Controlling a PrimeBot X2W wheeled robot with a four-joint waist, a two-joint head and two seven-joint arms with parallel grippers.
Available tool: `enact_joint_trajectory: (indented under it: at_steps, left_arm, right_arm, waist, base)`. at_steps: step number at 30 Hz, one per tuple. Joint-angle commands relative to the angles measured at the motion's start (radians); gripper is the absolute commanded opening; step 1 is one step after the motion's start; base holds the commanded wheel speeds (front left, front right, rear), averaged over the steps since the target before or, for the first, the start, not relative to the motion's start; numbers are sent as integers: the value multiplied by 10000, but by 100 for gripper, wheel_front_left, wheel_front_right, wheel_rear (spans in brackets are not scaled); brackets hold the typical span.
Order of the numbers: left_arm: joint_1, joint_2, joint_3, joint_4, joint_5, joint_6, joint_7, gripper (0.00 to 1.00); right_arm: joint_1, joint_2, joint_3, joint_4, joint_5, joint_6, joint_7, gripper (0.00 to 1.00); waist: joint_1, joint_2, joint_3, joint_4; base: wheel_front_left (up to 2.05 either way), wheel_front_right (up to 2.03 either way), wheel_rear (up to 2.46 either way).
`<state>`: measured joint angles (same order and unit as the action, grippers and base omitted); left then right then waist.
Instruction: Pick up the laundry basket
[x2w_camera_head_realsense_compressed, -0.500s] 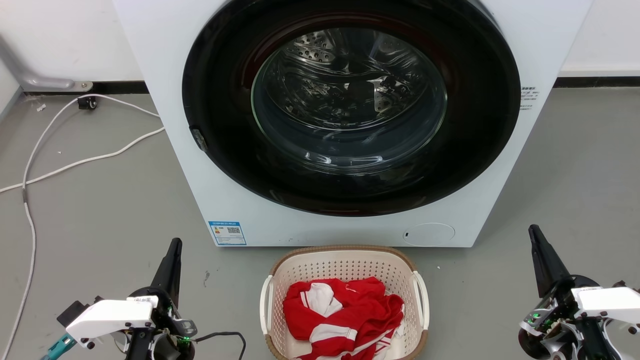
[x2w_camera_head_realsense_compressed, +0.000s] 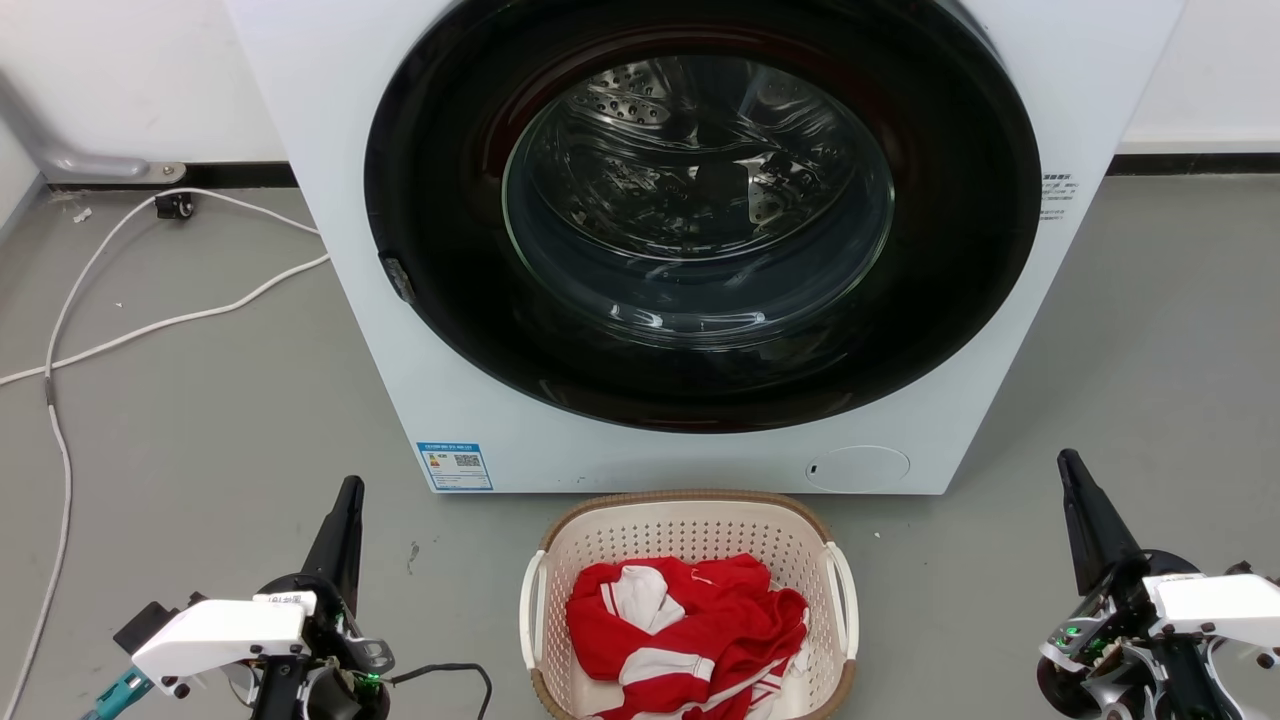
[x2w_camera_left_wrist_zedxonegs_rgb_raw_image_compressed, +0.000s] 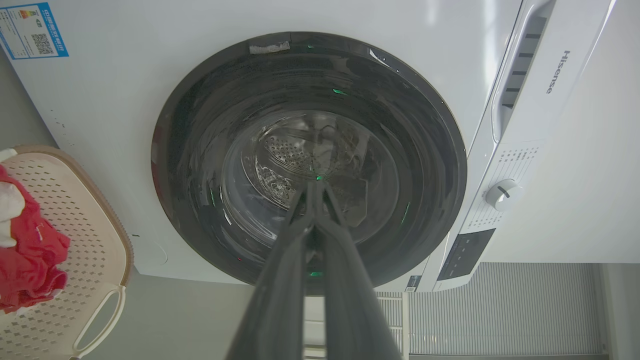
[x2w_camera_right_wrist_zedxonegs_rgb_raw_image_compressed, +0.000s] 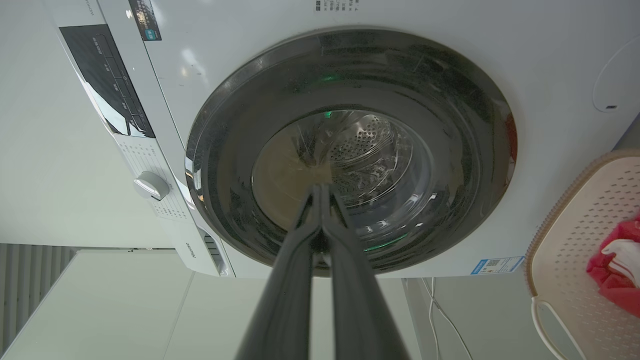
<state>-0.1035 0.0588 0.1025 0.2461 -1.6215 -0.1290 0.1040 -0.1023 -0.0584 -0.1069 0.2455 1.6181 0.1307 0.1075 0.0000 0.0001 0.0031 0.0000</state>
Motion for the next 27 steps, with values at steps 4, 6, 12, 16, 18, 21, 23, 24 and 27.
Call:
enact_joint_trajectory:
  at_steps: [4, 6, 12, 16, 18, 21, 23, 24, 27]
  left_arm:
    - [-89, -6, 33, 5, 65, -32, 46, 0]
    - [-90, -9, 37, 5, 69, -32, 51, 0]
    - [-90, -15, 46, 6, 77, -31, 60, 0]
    - [-89, -21, 52, 6, 64, -31, 67, 0]
    - [-90, -22, 55, 6, 67, -32, 60, 0]
    - [-90, -29, 62, 7, 57, -32, 60, 0]
    - [-91, -30, 63, 7, 60, -32, 64, 0]
    - [-90, -30, 66, 7, 61, -32, 65, 0]
    - [30, -31, -19, 43, 83, 0, -7, 100]
  right_arm:
    - [-118, 46, -19, 17, -63, 0, 29, 0]
    - [-119, 47, -21, 17, -66, 0, 32, 0]
    - [-120, 51, -26, 16, -74, 0, 38, 0]
    - [-120, 54, -30, 17, -79, 0, 43, 0]
    - [-121, 57, -32, 17, -81, 0, 45, 0]
    - [-121, 59, -36, 17, -87, 0, 50, 0]
    - [-121, 61, -38, 17, -88, 0, 41, 0]
    - [-121, 61, -39, 17, -83, 0, 42, 0]
    - [57, 16, 8, 18, -29, 0, -40, 100]
  waist:
    - [0, -1, 0, 0]
    - [0, -1, 0, 0]
    - [0, -1, 0, 0]
    - [0, -1, 0, 0]
    - [0, -1, 0, 0]
    - [0, -1, 0, 0]
    - [0, -1, 0, 0]
    - [0, -1, 0, 0]
    - [0, -1, 0, 0]
  base:
    - [0, 0, 0]
    - [0, 0, 0]
    - [0, 0, 0]
    - [0, 0, 0]
    - [0, 0, 0]
    - [0, 0, 0]
    - [0, 0, 0]
    - [0, 0, 0]
    - [0, 0, 0]
